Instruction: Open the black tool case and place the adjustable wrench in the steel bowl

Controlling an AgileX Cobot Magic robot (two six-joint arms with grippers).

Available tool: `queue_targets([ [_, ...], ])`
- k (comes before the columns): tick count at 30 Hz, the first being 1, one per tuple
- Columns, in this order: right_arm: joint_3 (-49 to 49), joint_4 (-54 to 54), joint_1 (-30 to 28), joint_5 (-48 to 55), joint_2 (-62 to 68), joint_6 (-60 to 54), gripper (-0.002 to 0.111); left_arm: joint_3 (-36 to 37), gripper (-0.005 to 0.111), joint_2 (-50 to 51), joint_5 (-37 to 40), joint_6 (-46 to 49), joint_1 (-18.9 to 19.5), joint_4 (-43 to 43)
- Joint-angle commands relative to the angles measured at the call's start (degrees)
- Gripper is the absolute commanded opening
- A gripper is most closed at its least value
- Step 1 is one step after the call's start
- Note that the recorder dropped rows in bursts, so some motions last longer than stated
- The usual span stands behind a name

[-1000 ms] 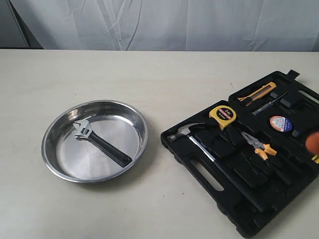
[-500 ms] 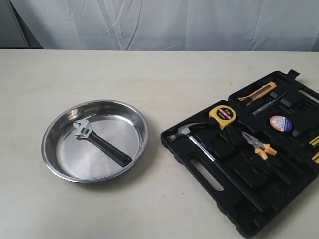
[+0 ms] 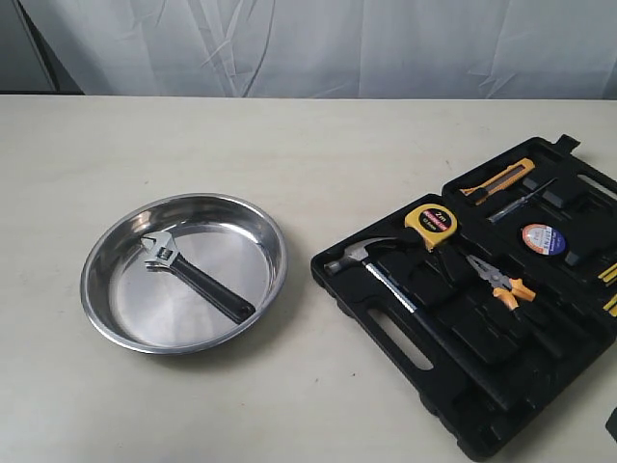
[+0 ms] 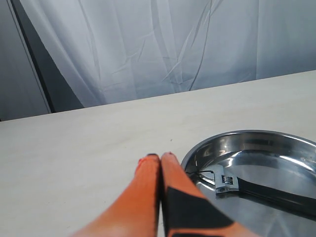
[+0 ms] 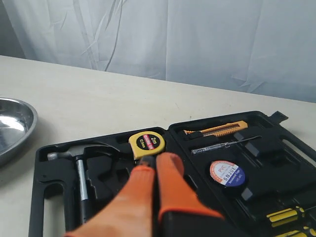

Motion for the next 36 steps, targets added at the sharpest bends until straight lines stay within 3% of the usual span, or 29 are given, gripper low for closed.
queue_targets([
  [1, 0.3, 0.3, -0.2, -0.2, -0.4, -0.3, -0.001, -0.1, 0.0, 0.2, -0.2, -0.1, -0.1, -0.1],
  [15, 0.3, 0.0, -0.2, -0.3, -0.4, -0.3, -0.001, -0.1, 0.0, 0.2, -0.2, -0.1, -0.1, -0.1],
  [20, 0.5, -10.1, -0.2, 1.3, -0.4, -0.3, -0.001, -0.1, 0.0, 0.2, -0.2, -0.1, -0.1, -0.1],
  [36, 1.1, -10.1, -0.2, 0.7, -0.4, 0.5, -0.001, -0.1, 0.0, 0.2, -0.2, -0.1, -0.1, -0.1],
])
